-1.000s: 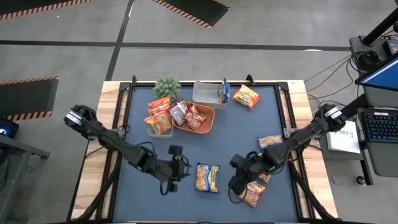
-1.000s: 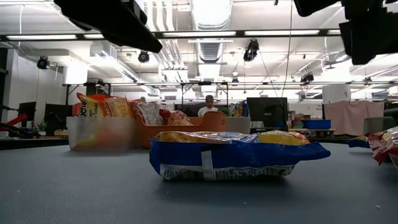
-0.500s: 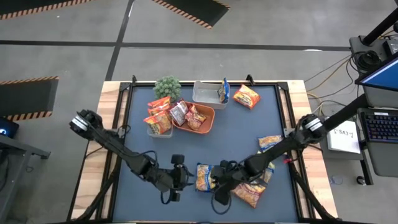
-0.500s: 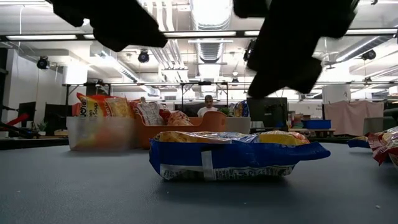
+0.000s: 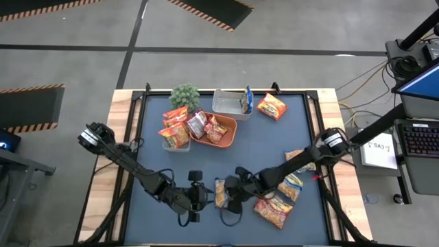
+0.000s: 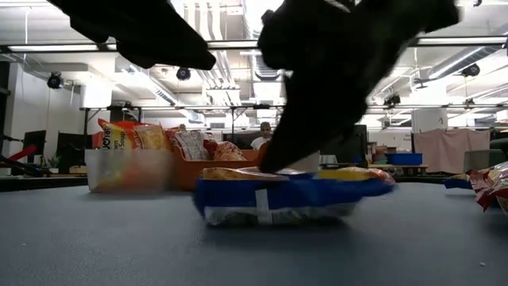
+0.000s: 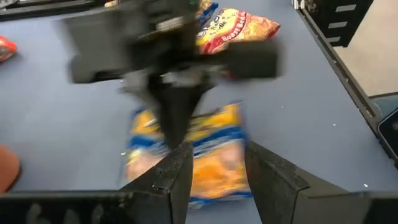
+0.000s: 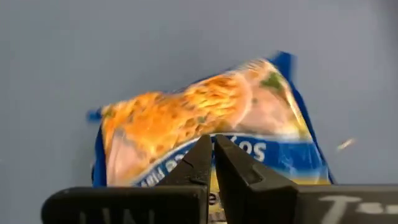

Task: Sort Maruchan noodles
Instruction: Put the blue noodle pack into the gray bin

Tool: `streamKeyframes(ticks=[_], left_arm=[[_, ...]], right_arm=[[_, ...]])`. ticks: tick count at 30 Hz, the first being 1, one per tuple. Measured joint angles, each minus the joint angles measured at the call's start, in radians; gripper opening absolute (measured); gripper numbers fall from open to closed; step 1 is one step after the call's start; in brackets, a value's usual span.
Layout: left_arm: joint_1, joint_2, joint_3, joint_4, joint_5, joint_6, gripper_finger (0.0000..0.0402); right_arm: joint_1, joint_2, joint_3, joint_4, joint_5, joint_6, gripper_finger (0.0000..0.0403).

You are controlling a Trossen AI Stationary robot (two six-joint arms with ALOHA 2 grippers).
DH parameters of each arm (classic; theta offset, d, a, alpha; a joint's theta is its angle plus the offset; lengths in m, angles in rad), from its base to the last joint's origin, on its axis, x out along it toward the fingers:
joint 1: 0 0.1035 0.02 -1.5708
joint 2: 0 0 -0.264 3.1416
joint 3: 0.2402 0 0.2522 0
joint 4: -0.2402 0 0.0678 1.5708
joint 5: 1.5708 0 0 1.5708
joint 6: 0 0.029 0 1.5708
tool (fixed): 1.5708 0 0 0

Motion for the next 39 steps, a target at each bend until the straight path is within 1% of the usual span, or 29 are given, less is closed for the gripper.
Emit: streamKeyframes(ticks=[3,7,10,14,17,23,28,33,39], left_arm=[[0.0,0.0,0.0,0.007,-0.001,0.01,0.0127],[0.0,0.0,0.0,0.007,-0.017,0.011,0.0127],[0.0,0.0,0.0,0.009,-0.019,0.009,0.0127],[0.001,0.009,-0.001,0.025,-0.023,0.008,0.0127],[0.005,0.046,-0.001,0.059,-0.027,0.016,0.0127],[0.032,0.145,-0.001,0.214,-0.026,0.064,0.0127],[0.063,0.187,-0.002,0.253,-0.016,0.058,0.0127],[0.093,0.21,-0.002,0.27,0.064,0.033,0.0127],[0.131,0.243,-0.002,0.298,0.177,-0.005,0.0127]], right_arm=[[-0.052,0.0,0.002,0.006,0.038,-0.014,0.0011],[-0.116,-0.013,0.002,0.002,0.116,-0.01,0.0011],[-0.151,-0.038,0.007,-0.001,0.118,-0.052,0.0011],[-0.159,-0.084,0.004,-0.046,0.115,-0.126,0.0011],[-0.159,-0.114,0.002,-0.101,0.114,-0.152,0.0011],[-0.157,-0.129,-0.017,-0.234,0.114,-0.143,0.0011],[-0.158,-0.119,-0.081,-0.19,0.122,-0.113,0.0011],[-0.158,-0.116,-0.132,-0.1,0.122,-0.101,0.0011],[-0.158,-0.116,-0.143,-0.096,0.122,-0.09,0.0011]])
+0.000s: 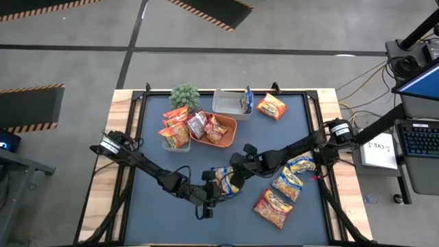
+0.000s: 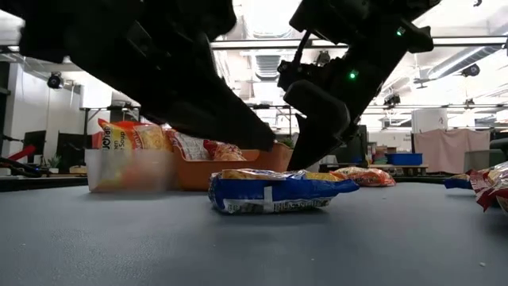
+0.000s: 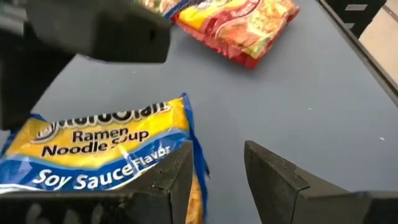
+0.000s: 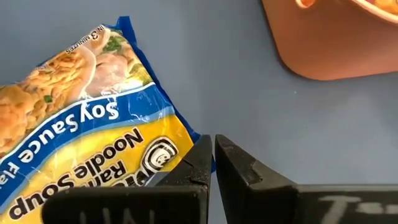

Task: Sort Maruchan noodles
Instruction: Put the blue noodle pack into the gray bin

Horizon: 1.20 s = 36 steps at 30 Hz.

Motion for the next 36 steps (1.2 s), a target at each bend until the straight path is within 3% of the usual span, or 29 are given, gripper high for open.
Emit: streamKeyframes(ticks=[6,11,23,28,36], left_arm=[[0.014,0.019,0.0,-0.004,0.045,-0.039,0.0127],[0.015,0.018,0.0,-0.076,0.047,-0.084,0.0127],[0.012,-0.102,-0.002,-0.448,0.029,-0.142,0.0127],[0.008,-0.14,-0.002,-0.528,0.004,-0.142,0.0127],[-0.008,-0.144,0.0,-0.489,-0.04,-0.135,0.0127]], right_arm=[[0.0,0.0,-0.013,0.039,-0.005,0.0,0.0011],[0.005,0.0,-0.016,0.036,-0.091,0.021,0.0011],[0.049,-0.001,-0.015,0.036,-0.325,0.148,0.0011],[0.064,-0.012,0.003,-0.001,-0.333,0.184,0.0011],[0.065,-0.072,0.01,-0.127,-0.324,0.209,0.0011]])
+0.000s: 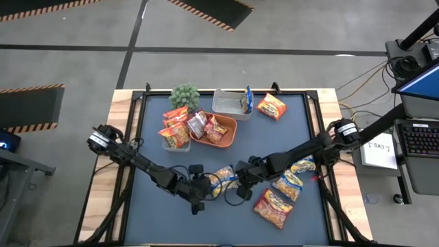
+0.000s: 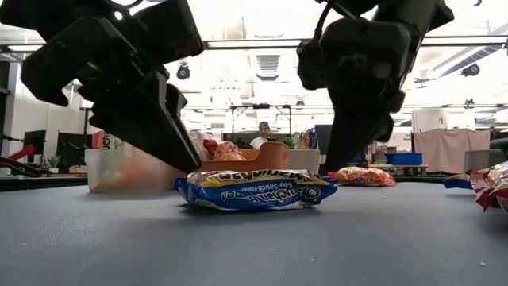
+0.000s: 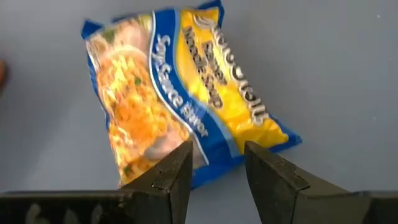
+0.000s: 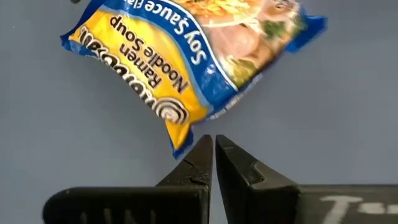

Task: Sort Maruchan noodles
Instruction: Put the blue noodle pack into the gray bin

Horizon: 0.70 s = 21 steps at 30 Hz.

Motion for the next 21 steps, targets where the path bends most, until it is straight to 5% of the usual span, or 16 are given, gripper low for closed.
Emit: streamKeyframes(ticks=[10,21], left_arm=[[-0.003,0.047,0.0,0.073,-0.084,0.036,0.0127],[-0.004,0.078,0.003,0.066,-0.107,-0.005,0.0127]], right_arm=[[0.002,-0.026,-0.014,-0.016,0.017,0.088,0.0033],[-0.003,-0.025,-0.045,0.129,0.027,0.125,0.0204]])
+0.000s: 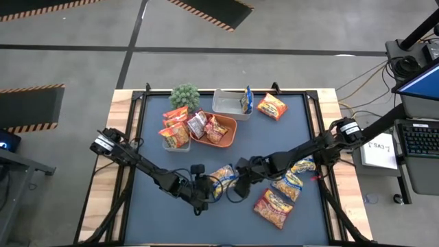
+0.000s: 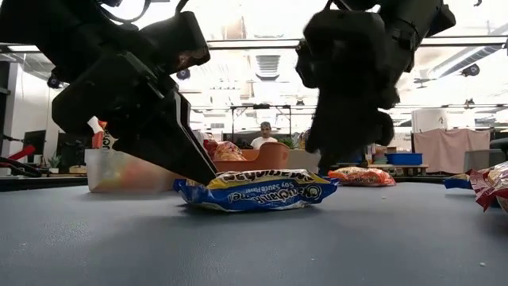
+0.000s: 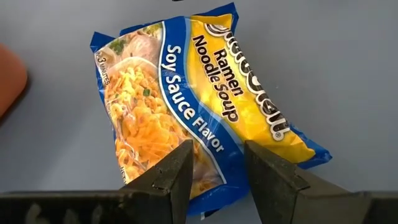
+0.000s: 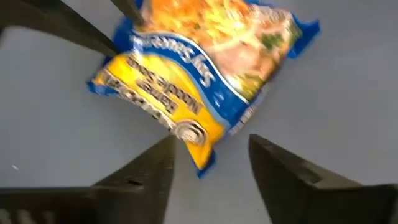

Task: Sort Maruchan noodles
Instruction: Put the blue noodle pack into the gray bin

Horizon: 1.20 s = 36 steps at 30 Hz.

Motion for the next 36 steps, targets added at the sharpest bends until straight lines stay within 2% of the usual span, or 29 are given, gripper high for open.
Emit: streamKeyframes(ticks=[7,13,28,36], left_arm=[[-0.013,0.0,0.0,-0.011,-0.006,-0.027,0.0127],[-0.024,0.001,-0.003,-0.018,-0.013,-0.038,0.0127],[-0.029,0.002,-0.007,-0.018,-0.01,-0.062,0.0127],[-0.03,0.003,-0.009,-0.02,0.006,-0.065,0.0127]], right_arm=[[-0.011,0.001,-0.002,0.079,0.07,0.012,0.0302],[-0.016,0.001,-0.015,0.086,0.089,0.016,0.0349],[-0.027,0.002,-0.17,0.445,0.115,0.008,0.0359],[-0.027,0.01,-0.217,0.534,0.116,0.014,0.0359]])
